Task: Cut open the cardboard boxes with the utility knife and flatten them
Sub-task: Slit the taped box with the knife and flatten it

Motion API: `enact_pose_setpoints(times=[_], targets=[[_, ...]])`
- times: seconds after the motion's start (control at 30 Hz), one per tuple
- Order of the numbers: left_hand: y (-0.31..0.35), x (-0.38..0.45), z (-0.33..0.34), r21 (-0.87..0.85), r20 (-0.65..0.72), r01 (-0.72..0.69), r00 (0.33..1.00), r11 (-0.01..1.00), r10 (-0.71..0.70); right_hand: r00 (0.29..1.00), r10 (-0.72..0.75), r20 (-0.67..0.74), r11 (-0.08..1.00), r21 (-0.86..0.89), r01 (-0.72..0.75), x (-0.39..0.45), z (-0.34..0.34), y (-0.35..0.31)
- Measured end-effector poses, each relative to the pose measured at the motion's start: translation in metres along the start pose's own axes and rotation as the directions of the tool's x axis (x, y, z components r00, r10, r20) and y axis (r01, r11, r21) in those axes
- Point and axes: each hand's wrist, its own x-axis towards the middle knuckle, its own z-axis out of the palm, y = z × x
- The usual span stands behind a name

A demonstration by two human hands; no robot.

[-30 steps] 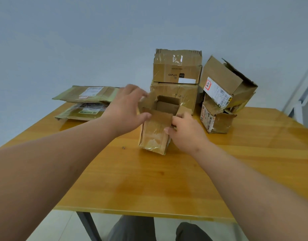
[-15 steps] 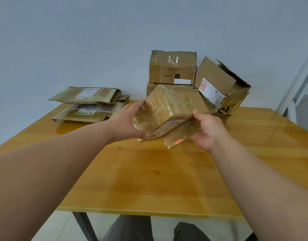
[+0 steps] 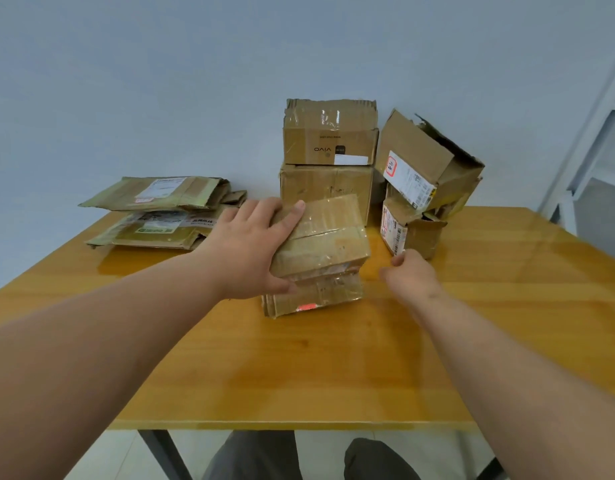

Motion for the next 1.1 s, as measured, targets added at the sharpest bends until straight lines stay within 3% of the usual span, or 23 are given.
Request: enact_pose_setpoints(times=[0.13, 0.23, 0.33, 0.5, 0.6, 0.7, 0.83, 0.97, 1.1], targets=[[0.010, 0.000, 0.007, -0.083, 0.012, 0.007, 1.000, 0.997, -0.006, 0.998, 0.039, 0.049, 0.832, -0.555, -0.005, -0.004, -0.001, 0.026], [0.007, -0.002, 0.011, -0.152, 0.049, 0.049, 0.998, 0.987, -0.042, 0.992, 0.101, 0.075, 0.729, -0.684, -0.023, -0.007, -0.007, 0.044], [0.000, -0.004, 0.012, -0.259, 0.087, 0.079, 0.994, 0.963, -0.059, 0.991, 0.004, 0.136, 0.645, -0.758, 0.101, -0.005, -0.016, 0.049], [-0.005, -0.010, 0.011, -0.305, 0.097, 0.060, 0.995, 0.950, -0.032, 0.984, -0.024, 0.178, 0.619, -0.770, 0.155, 0.001, -0.022, 0.050], [-0.007, -0.011, 0.008, -0.338, 0.106, 0.080, 0.993, 0.938, -0.046, 0.980, 0.071, 0.184, 0.594, -0.797, 0.107, 0.000, -0.029, 0.049], [-0.008, -0.009, 0.001, -0.358, 0.140, 0.089, 0.989, 0.930, -0.040, 0.964, 0.153, 0.217, 0.637, -0.767, 0.072, -0.001, -0.038, 0.046], [0.000, -0.002, -0.009, -0.366, 0.234, 0.122, 0.971, 0.923, -0.036, 0.972, 0.074, 0.225, 0.672, -0.731, 0.119, -0.009, -0.035, 0.041], [0.010, -0.002, -0.011, -0.259, 0.218, 0.098, 0.975, 0.961, -0.040, 1.000, -0.025, 0.010, 0.890, -0.455, 0.026, -0.016, -0.031, 0.039], [0.015, 0.004, -0.016, -0.159, 0.240, 0.063, 0.971, 0.985, -0.023, 0.987, -0.160, -0.016, 0.971, -0.181, 0.154, -0.026, -0.031, 0.036]])
